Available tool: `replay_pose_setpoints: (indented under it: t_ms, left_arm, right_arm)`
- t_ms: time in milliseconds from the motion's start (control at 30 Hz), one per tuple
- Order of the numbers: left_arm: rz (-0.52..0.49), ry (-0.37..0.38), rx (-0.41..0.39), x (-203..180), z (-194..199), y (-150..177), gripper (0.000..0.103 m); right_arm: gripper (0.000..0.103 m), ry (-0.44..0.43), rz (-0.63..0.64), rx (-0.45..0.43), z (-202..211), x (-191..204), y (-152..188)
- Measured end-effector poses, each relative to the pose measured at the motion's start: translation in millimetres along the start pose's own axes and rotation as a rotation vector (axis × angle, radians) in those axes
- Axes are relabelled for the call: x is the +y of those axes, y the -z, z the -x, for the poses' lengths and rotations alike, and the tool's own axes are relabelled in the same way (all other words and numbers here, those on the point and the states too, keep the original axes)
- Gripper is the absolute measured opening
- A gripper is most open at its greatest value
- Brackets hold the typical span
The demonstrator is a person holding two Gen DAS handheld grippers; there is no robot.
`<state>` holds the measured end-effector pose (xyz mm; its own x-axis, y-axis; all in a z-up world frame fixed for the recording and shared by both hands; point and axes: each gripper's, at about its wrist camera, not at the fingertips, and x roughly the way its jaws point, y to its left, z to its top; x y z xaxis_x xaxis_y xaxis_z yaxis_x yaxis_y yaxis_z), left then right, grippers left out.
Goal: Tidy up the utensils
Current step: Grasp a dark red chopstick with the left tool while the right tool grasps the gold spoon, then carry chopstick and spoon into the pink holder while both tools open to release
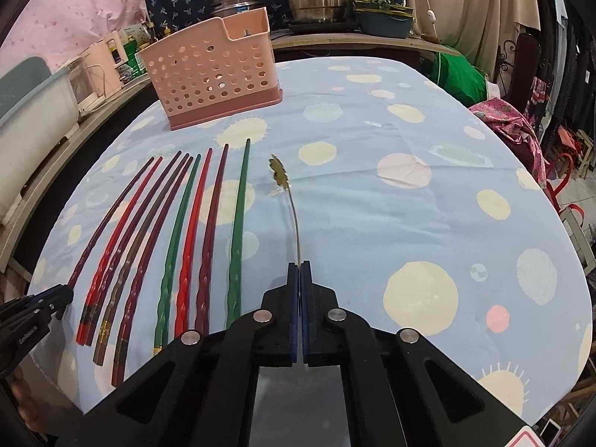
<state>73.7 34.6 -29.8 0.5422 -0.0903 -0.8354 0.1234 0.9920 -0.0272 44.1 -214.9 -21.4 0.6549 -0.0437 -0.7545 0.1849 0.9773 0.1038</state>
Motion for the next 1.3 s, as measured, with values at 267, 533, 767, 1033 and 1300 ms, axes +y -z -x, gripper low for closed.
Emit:
replay_pose_setpoints:
  t_ms: [267,533,767,1033,1300]
  left_arm:
    - [0.0,0.03,-0.048,-0.6,24.5,-2.9,0.007]
    - [0.028,0.047,-0.121,11.6,53.5,-34.9,0.007]
    - [0.037,0.051,-0.234,15.3,81.2,-100.1,0.007]
    - [0.042,0.035,-0.413,12.5,113.7,-190.0,0.007]
    - [0.052,0.041,-0.576,-1.9,144.8,-268.6,0.007]
  right_arm:
    - [0.002,-0.001,-0.011,-0.065,29.6,-2.2,-11.6]
    - [0.002,-0.041,-0.036,-0.147,58.8,-6.7,-50.1]
    - [0.002,-0.093,-0.054,-0.23,65.2,-9.5,-108.2]
    - [0.002,-0.181,-0.115,-0.257,37.8,-4.6,-177.6]
    - [0.002,-0.212,-0.126,-0.213,-10.6,9.1,-226.6]
